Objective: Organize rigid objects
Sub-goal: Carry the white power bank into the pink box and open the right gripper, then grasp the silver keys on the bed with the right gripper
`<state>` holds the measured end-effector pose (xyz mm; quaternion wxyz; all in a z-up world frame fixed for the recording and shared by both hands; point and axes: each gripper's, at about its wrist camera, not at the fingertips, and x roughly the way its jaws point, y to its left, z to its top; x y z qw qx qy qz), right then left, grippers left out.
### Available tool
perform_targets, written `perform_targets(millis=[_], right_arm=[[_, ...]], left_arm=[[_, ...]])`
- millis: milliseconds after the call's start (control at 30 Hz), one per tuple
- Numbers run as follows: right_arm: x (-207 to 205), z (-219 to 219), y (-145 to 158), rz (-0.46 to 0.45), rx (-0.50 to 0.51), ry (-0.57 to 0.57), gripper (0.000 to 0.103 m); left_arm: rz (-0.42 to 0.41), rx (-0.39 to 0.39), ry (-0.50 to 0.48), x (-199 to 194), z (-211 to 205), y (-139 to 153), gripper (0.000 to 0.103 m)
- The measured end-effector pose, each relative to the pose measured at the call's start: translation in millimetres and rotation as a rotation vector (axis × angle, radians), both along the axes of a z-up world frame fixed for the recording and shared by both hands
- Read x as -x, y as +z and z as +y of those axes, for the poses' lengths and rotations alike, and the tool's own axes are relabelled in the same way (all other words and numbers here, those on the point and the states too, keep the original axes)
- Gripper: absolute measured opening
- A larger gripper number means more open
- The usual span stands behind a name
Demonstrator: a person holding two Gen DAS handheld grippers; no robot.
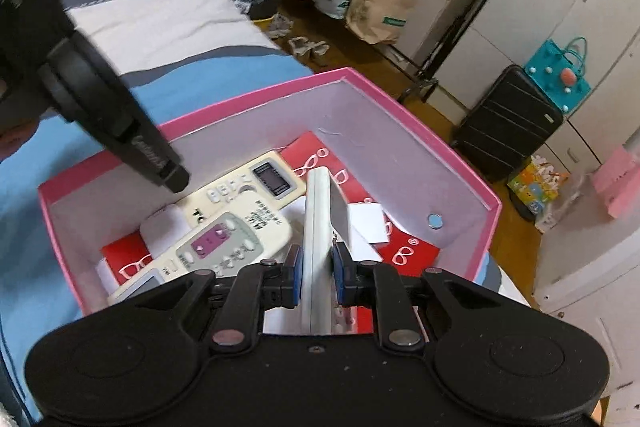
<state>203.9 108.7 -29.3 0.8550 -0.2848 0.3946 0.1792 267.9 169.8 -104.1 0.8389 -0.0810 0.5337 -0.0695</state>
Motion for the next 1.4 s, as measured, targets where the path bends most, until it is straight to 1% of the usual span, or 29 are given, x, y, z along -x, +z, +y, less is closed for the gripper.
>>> perform_targets(millis=[33,100,167,200,233,300,367,400,467,533,600,700,833,967,1000,1067,1133,1167,1300,1367,1400], right_arm=[[-3.2,3.3,-3.1,0.031,-0.005,-0.004,0.013],[-3.7,2.5,-8.8,0.077,-0.025,-0.018,0.013],[0.3,-0.7,-8.5,0.059,-0.036,-0.025,0.014],[-0.8,-4.0,-7.0,0.075,-0.066,-0.033,0.014],[-2.6,-9.7,-3.5,0.102,-0.119,-0.049,0.014],[-5.0,-28.0,8.1,0.158,-0.262,-0.077,0.017],[-2.2,-49.0,23.2,0.177,-0.386,-0.091,0.022],[-0.1,-58.4,30.7,0.18,-0.435,-0.092,0.023],[5.3,-82.2,48.3,0.181,-0.524,-0.1,0.028],[7.3,-103.3,61.8,0.176,-0.571,-0.114,0.03],[7.7,-125.1,71.0,0.173,-0.589,-0.147,0.032],[5.7,-157.1,73.0,0.183,-0.6,-0.211,0.033],[6.0,-194.3,52.2,0.216,-0.605,-0.291,0.036],[9.5,-221.9,9.2,0.298,-0.636,-0.395,0.041],[11.3,-225.6,-2.3,0.31,-0.626,-0.436,0.041],[16.1,-236.8,-22.8,0.323,-0.625,-0.544,0.046],[17.2,-249.6,-39.2,0.378,-0.669,-0.625,0.047],[16.9,-253.7,-45.5,0.406,-0.693,-0.646,0.047],[10.9,-248.5,-59.6,0.477,-0.756,-0.646,0.053],[8.1,-237.4,-67.5,0.497,-0.734,-0.634,0.053],[6.7,-230.7,-75.1,0.498,-0.702,-0.624,0.052]], left_arm=[[0.0,0.003,0.0,0.2,0.1,0.1,0.008],[0.001,0.006,0.003,0.7,0.5,0.4,0.008],[0.001,0.008,0.003,0.3,0.7,0.6,0.008],[0.001,0.009,0.003,0.2,1.0,0.7,0.008],[0.001,0.008,0.003,0.1,1.0,0.6,0.008],[0.001,0.006,0.003,0.4,1.3,0.6,0.008],[0.0,0.005,0.001,0.8,1.6,0.9,0.008],[0.001,0.005,0.001,0.5,1.5,0.7,0.008],[0.003,0.006,0.002,0.7,1.5,0.9,0.008],[0.005,0.005,0.002,0.8,1.1,1.2,0.008],[0.007,0.0,0.002,0.6,0.2,1.4,0.008],[0.01,-0.005,0.005,-0.5,-1.5,1.6,0.008],[0.013,-0.01,0.008,-1.8,-3.5,1.8,0.008],[0.017,-0.014,0.009,-2.5,-4.0,2.1,0.008],[0.017,-0.015,0.01,-2.4,-4.5,2.4,0.008],[0.019,-0.017,0.011,-3.1,-4.9,2.3,0.008],[0.025,-0.017,0.016,-4.3,-4.9,1.3,0.008],[0.025,-0.017,0.017,-4.7,-4.7,1.0,0.008],[0.019,-0.022,0.01,-3.4,-5.0,1.0,0.008],[0.019,-0.021,0.009,-3.4,-4.7,0.7,0.008],[0.019,-0.021,0.01,-3.3,-4.7,0.7,0.008]])
